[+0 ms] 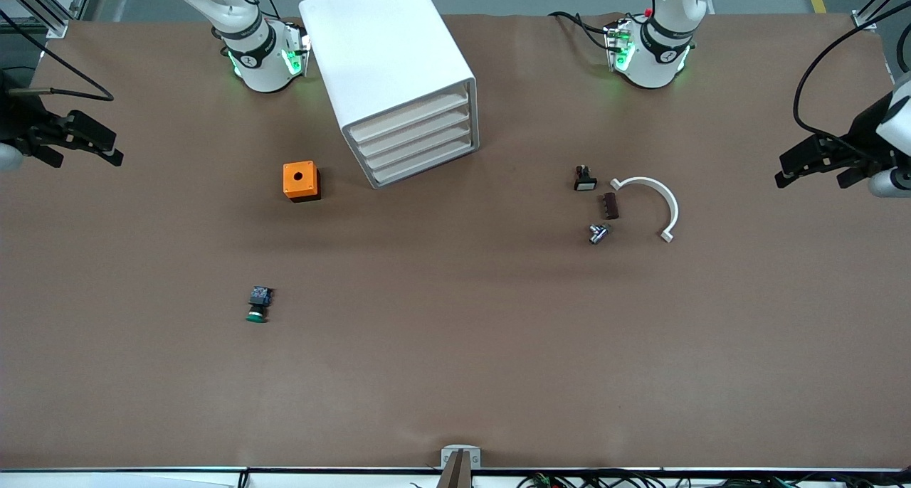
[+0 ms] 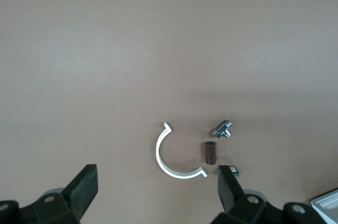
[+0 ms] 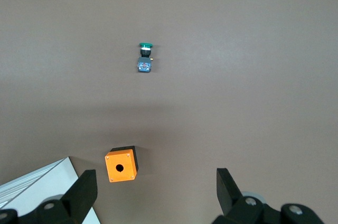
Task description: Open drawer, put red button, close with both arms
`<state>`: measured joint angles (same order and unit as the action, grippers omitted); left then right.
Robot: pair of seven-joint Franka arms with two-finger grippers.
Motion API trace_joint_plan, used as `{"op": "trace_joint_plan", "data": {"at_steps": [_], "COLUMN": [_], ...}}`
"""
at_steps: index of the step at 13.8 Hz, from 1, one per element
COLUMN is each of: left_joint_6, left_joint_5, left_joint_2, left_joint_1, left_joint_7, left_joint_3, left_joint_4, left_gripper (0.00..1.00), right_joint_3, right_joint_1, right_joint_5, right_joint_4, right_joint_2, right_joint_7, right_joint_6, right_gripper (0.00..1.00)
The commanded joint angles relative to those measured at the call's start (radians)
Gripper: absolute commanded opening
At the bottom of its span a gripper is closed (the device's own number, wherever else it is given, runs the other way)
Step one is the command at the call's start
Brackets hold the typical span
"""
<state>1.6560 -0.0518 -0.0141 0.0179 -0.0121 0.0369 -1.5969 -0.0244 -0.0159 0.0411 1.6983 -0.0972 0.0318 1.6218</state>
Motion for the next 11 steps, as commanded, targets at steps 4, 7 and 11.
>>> {"op": "trace_joint_plan", "data": {"at_steps": [4,7,11], "left_joint_6": [-0.030,-0.032,-0.073], "left_joint_5": [0.038,0.038,0.037], "left_joint_2": [-0.017,-0.012,0.002], "left_joint_1": [0.002,0.000,0.000], "left_joint_7": [0.020,0.018,0.004], "left_joint_3": [0.011,0.011,0.017], "left_joint_4": [0.041,0.041,0.038], "left_gripper": [1.00,1.00,1.00], "right_joint_3": [0.009,0.009,0.011], "right_joint_1": [-0.016,-0.019,-0.019], "right_joint_5": [-0.013,-0.013,-0.013], "right_joint_4": [0.035,0.035,0.035], "right_joint_2": [-0.035,-0.033,-0.033], "right_joint_7": [-0.007,-0.016,-0.055], "right_joint_6": [0.017,0.017,0.013], "right_gripper": [1.00,1.00,1.00]}}
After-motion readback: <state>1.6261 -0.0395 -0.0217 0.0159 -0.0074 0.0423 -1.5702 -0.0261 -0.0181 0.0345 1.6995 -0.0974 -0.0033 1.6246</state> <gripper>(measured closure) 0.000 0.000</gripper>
